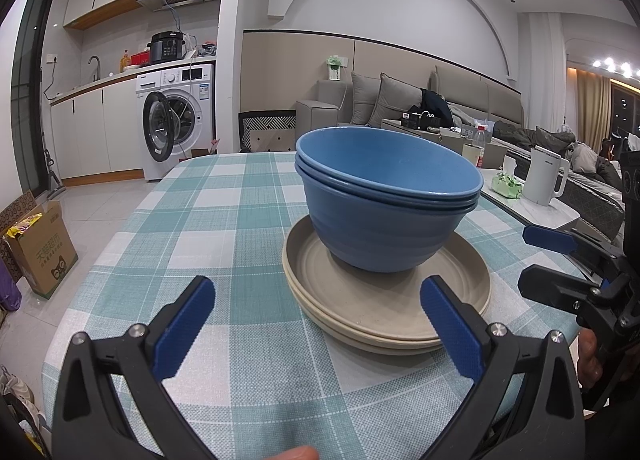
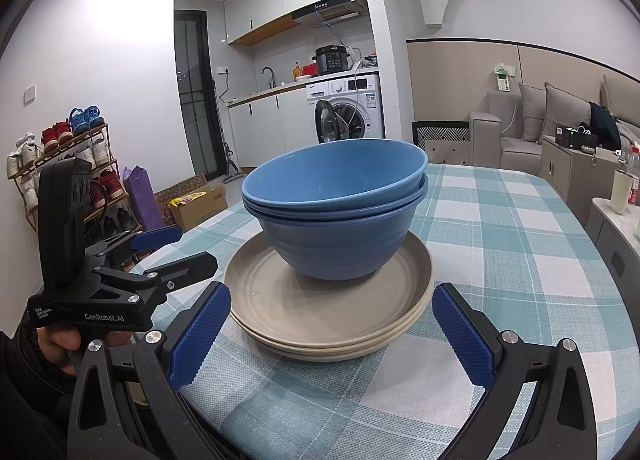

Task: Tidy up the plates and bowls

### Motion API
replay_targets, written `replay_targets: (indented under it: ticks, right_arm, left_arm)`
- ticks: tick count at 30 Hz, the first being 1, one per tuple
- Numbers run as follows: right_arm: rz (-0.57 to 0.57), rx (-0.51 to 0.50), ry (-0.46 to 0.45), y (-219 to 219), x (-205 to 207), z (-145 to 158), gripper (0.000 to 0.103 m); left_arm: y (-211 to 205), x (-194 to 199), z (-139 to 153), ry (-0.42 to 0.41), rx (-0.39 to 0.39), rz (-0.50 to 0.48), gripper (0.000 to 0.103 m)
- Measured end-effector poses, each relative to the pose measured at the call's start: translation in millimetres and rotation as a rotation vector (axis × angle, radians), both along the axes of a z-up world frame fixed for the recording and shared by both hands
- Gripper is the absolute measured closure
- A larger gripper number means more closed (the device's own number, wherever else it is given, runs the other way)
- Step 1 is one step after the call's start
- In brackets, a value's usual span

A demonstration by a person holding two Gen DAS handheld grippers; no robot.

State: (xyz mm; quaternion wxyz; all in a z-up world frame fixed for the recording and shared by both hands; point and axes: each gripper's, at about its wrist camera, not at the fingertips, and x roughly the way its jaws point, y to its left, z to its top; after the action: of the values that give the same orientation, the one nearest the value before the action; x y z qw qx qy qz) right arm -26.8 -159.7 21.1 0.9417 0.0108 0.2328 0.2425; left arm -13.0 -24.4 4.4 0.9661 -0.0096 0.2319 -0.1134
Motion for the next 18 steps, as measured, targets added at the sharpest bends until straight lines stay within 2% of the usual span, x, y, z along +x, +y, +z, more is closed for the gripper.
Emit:
replay_targets:
  ticks: [18]
  right_arm:
    - [0.003, -0.001, 0.004, 0.9, 0.3, -1.5, 0.000]
  left_arm:
    - [0.7, -0.7, 1.3, -0.008, -0.005, -0.004, 0.000]
